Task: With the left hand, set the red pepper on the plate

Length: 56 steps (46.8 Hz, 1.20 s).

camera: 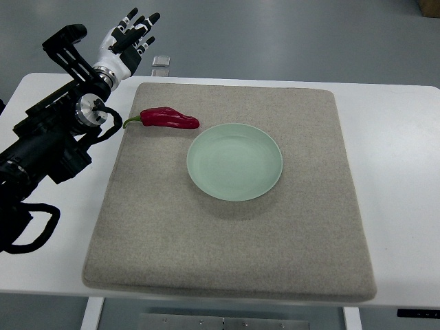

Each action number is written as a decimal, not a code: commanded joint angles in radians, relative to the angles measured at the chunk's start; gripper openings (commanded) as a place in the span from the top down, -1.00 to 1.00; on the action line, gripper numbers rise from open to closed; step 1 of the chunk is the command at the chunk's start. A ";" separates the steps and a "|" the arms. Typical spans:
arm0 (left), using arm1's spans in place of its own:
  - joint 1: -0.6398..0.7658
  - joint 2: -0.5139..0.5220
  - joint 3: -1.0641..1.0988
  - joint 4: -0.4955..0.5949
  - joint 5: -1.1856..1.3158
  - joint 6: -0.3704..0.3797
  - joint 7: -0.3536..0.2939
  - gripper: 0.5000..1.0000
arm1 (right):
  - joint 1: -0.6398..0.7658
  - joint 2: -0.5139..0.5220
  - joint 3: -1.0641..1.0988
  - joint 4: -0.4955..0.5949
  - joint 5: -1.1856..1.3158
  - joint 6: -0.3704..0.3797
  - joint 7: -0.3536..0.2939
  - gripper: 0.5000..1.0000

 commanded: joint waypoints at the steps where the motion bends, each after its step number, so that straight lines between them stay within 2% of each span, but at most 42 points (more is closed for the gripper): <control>1: 0.001 0.000 0.000 0.000 0.000 0.000 0.000 -0.97 | 0.000 0.000 0.000 0.000 0.000 0.000 0.000 -0.71; 38: 0.002 0.003 0.019 -0.006 0.025 -0.001 -0.006 -0.94 | 0.000 0.000 0.000 0.000 0.000 0.000 0.000 -0.71; 56: -0.010 0.030 0.020 -0.083 0.408 -0.005 0.011 -0.92 | -0.002 0.000 0.000 0.000 0.000 0.000 0.000 -0.71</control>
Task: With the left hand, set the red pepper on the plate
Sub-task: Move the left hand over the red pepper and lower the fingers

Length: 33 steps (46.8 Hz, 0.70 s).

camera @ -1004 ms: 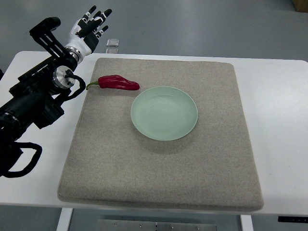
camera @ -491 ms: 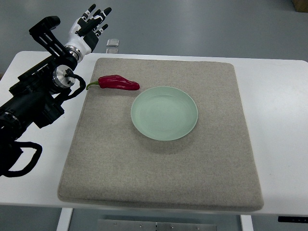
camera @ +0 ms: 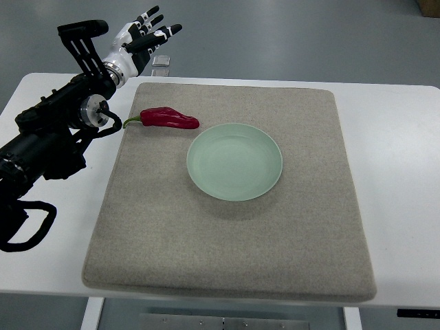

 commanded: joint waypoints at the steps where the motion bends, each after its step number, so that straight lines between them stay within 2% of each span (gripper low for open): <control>1: -0.004 0.015 0.001 -0.020 0.100 -0.005 0.008 -0.92 | 0.000 0.000 0.000 0.000 0.000 0.000 0.000 -0.71; 13: -0.035 0.069 0.136 -0.023 0.316 -0.077 0.023 -0.91 | 0.000 0.000 0.000 0.000 0.000 0.000 0.000 -0.71; 25: -0.124 0.141 0.384 -0.048 0.414 -0.220 0.023 -0.92 | -0.002 0.000 0.000 0.000 0.000 0.000 0.000 -0.71; 33: -0.179 0.167 0.535 -0.063 0.542 -0.229 0.008 -0.92 | 0.000 0.000 0.000 0.000 0.000 0.000 0.000 -0.71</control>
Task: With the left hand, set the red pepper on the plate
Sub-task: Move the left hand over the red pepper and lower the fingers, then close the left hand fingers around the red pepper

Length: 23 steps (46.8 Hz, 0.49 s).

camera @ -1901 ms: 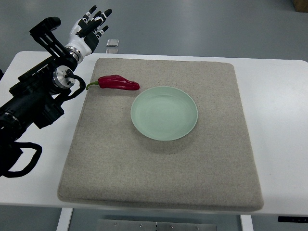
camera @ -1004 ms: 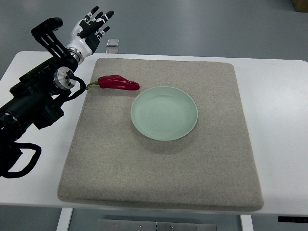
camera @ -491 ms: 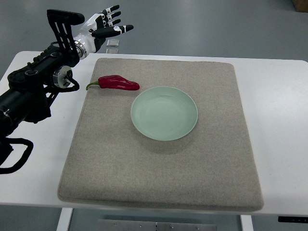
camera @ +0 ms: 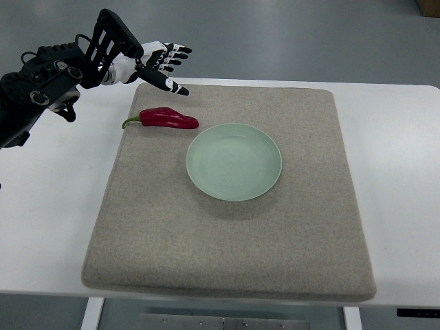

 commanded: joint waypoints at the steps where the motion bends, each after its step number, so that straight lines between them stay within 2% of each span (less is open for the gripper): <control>1: -0.021 0.009 0.065 -0.020 0.071 -0.002 -0.012 -0.92 | 0.000 0.000 0.000 0.000 0.000 0.000 0.000 -0.71; 12: -0.049 0.104 0.100 -0.196 0.282 -0.002 -0.034 -0.93 | 0.000 0.000 0.000 0.000 0.000 0.000 0.000 -0.71; 23: -0.046 0.108 0.100 -0.209 0.495 0.004 -0.104 -0.92 | 0.000 0.000 0.000 0.000 0.000 0.000 0.000 -0.72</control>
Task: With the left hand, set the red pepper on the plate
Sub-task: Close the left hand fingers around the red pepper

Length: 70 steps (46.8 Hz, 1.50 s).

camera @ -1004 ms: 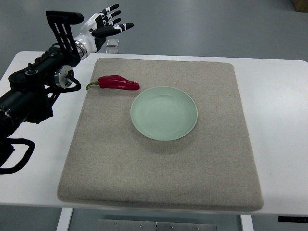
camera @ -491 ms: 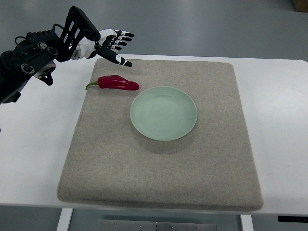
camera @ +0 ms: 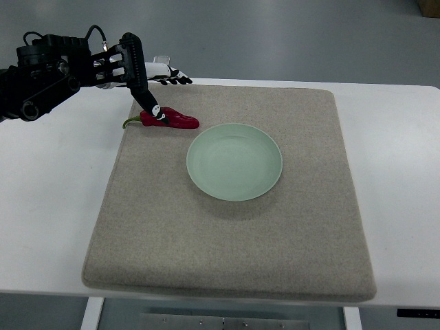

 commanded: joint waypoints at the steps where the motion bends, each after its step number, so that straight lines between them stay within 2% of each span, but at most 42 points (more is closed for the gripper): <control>1: 0.008 0.000 0.000 0.000 0.051 0.006 -0.022 -0.92 | 0.000 0.000 0.000 0.000 0.000 0.000 0.000 -0.71; 8: 0.015 -0.001 0.002 0.012 0.076 0.036 -0.022 -0.90 | -0.002 0.000 0.000 0.000 0.000 0.000 0.000 -0.71; 16: 0.017 -0.007 0.061 0.023 0.073 0.104 -0.020 -0.92 | 0.000 0.000 0.000 0.000 0.000 0.000 0.000 -0.71; 42: 0.044 -0.017 0.063 0.019 0.064 0.101 -0.022 -0.96 | 0.000 0.000 0.000 0.000 0.000 0.000 0.000 -0.71; 59: 0.066 -0.035 0.064 0.022 0.064 0.095 -0.022 -0.89 | 0.000 0.000 0.000 0.000 0.000 0.000 0.000 -0.71; 66: 0.064 -0.038 0.069 0.023 0.067 0.096 -0.017 -0.57 | 0.000 0.000 0.000 0.000 0.000 0.000 0.000 -0.71; 70: 0.064 -0.038 0.071 0.023 0.071 0.096 -0.009 -0.27 | 0.000 0.000 0.000 0.000 0.000 0.000 0.000 -0.71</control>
